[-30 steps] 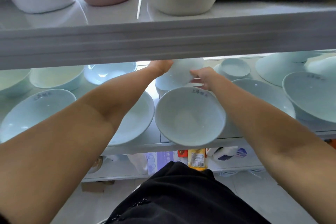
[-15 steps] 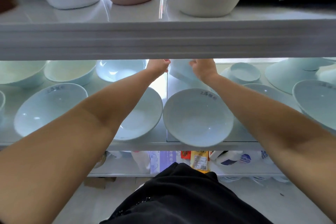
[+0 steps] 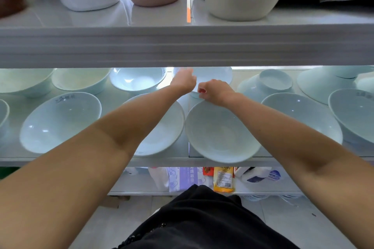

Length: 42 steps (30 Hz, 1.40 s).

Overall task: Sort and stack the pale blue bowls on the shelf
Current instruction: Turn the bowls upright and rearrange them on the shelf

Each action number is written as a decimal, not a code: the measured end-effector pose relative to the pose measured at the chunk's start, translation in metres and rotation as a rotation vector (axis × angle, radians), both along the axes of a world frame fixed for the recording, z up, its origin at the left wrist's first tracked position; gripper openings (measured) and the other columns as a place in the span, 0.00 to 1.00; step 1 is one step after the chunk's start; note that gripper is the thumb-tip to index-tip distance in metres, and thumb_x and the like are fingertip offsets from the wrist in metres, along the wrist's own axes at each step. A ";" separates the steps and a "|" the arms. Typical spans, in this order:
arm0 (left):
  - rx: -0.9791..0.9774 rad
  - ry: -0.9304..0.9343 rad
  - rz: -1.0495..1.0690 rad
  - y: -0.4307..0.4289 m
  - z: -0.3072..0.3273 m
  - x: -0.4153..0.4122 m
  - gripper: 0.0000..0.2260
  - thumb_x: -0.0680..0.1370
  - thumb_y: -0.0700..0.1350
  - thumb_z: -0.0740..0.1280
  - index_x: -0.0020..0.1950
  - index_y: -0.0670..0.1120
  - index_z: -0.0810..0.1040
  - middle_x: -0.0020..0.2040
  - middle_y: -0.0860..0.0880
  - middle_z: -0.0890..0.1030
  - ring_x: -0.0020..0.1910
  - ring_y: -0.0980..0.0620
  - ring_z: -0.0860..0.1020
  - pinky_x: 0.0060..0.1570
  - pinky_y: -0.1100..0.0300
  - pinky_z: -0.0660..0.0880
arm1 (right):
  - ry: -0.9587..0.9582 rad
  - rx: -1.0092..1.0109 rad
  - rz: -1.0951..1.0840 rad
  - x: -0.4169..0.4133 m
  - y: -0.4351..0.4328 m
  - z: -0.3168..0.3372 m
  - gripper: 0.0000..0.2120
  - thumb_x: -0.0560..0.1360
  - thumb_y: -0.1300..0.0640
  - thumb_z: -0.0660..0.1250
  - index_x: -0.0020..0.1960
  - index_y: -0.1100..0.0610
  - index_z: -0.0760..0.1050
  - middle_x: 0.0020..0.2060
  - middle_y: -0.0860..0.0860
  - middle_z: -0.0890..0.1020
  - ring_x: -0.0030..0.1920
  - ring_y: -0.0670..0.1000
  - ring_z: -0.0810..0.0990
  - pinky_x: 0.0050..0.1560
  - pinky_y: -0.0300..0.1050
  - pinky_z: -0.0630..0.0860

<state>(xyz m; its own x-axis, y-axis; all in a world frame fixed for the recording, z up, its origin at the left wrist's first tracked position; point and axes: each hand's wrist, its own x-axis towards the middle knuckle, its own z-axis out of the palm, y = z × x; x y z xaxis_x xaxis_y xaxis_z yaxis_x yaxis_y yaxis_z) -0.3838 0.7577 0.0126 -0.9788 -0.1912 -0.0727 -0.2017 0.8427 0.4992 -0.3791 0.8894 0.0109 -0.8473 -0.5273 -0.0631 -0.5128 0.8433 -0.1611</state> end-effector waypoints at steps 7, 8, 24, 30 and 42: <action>-0.072 -0.025 -0.163 0.026 -0.015 0.001 0.14 0.82 0.44 0.53 0.60 0.39 0.73 0.60 0.38 0.74 0.59 0.40 0.73 0.51 0.52 0.70 | -0.003 -0.032 -0.038 0.004 0.023 0.010 0.14 0.80 0.48 0.56 0.57 0.52 0.77 0.52 0.54 0.80 0.54 0.58 0.77 0.52 0.47 0.72; -0.079 -0.018 -0.182 0.031 -0.015 0.001 0.14 0.82 0.45 0.53 0.60 0.40 0.72 0.60 0.38 0.74 0.60 0.40 0.73 0.53 0.52 0.70 | 0.001 -0.042 -0.061 0.001 0.030 0.010 0.14 0.80 0.48 0.56 0.57 0.52 0.77 0.53 0.53 0.80 0.55 0.58 0.77 0.53 0.47 0.72; -0.225 0.154 -0.598 0.149 -0.008 -0.013 0.22 0.79 0.40 0.61 0.74 0.46 0.66 0.71 0.46 0.69 0.70 0.44 0.67 0.64 0.52 0.67 | 0.149 -0.052 -0.442 -0.020 0.161 0.003 0.16 0.79 0.58 0.55 0.66 0.56 0.72 0.65 0.55 0.75 0.65 0.57 0.71 0.64 0.49 0.65; -0.229 0.149 -0.620 0.188 -0.008 -0.015 0.22 0.75 0.35 0.60 0.68 0.49 0.74 0.63 0.48 0.77 0.65 0.45 0.71 0.57 0.52 0.71 | 0.109 0.036 -0.408 -0.027 0.195 0.004 0.17 0.80 0.54 0.52 0.61 0.57 0.75 0.61 0.57 0.76 0.61 0.58 0.73 0.60 0.52 0.68; -0.054 0.003 -0.218 0.255 0.001 -0.042 0.11 0.77 0.52 0.66 0.49 0.47 0.83 0.50 0.46 0.82 0.54 0.45 0.78 0.62 0.46 0.70 | -0.022 -0.127 -0.359 -0.021 0.248 -0.005 0.20 0.80 0.55 0.57 0.71 0.56 0.65 0.70 0.53 0.69 0.68 0.56 0.68 0.65 0.52 0.66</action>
